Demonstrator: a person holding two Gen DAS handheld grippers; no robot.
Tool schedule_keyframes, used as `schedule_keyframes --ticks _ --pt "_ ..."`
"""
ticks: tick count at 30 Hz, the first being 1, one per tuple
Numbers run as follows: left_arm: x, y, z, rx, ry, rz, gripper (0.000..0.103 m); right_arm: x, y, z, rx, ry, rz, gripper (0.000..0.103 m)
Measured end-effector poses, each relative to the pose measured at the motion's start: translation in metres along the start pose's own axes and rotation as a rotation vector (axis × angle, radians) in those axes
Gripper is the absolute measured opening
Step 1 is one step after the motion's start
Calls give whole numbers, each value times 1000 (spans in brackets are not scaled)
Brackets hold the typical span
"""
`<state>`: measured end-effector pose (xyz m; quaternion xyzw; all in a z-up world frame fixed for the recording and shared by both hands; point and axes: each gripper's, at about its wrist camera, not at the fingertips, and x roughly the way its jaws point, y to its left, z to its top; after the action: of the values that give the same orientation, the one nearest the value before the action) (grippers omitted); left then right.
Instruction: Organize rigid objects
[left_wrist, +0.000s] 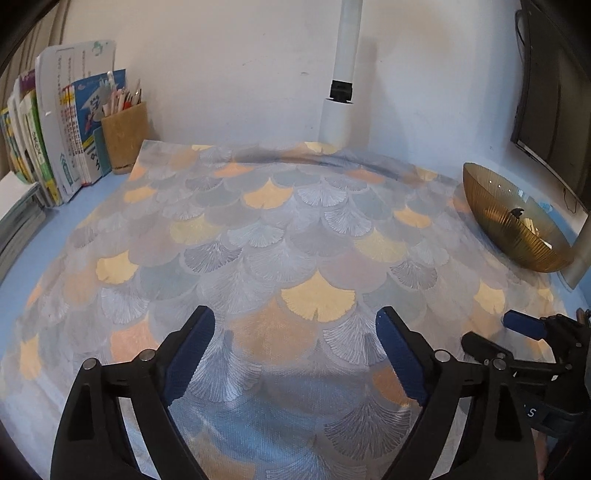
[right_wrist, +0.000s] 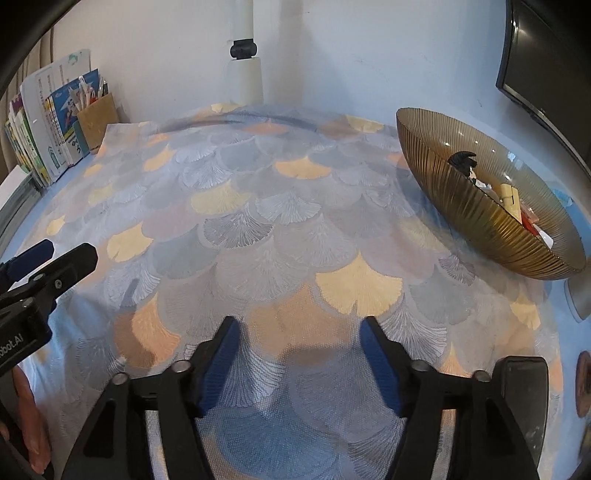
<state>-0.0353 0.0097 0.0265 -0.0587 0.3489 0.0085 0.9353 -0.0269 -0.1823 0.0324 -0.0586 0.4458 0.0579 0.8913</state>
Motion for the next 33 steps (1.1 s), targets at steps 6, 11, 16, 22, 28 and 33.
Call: schedule_keyframes --ticks 6,11,16,22,28,33 --pt "0 2 0 -12 4 -4 89 1 1 0 -5 1 -17 77" --pt "1 2 0 -14 10 -5 90 0 2 -1 -10 -1 -38 80" --pt "0 2 1 -17 5 -1 92 0 1 0 -9 1 -34 80" --pt "0 3 0 -25 2 1 94 0 0 1 -4 1 -36 80" --pt "-1 3 -1 -27 0 6 95 0 -2 1 1 4 -33 82" --pt "0 4 -1 -27 6 12 96 1 -4 1 7 10 -31 85"
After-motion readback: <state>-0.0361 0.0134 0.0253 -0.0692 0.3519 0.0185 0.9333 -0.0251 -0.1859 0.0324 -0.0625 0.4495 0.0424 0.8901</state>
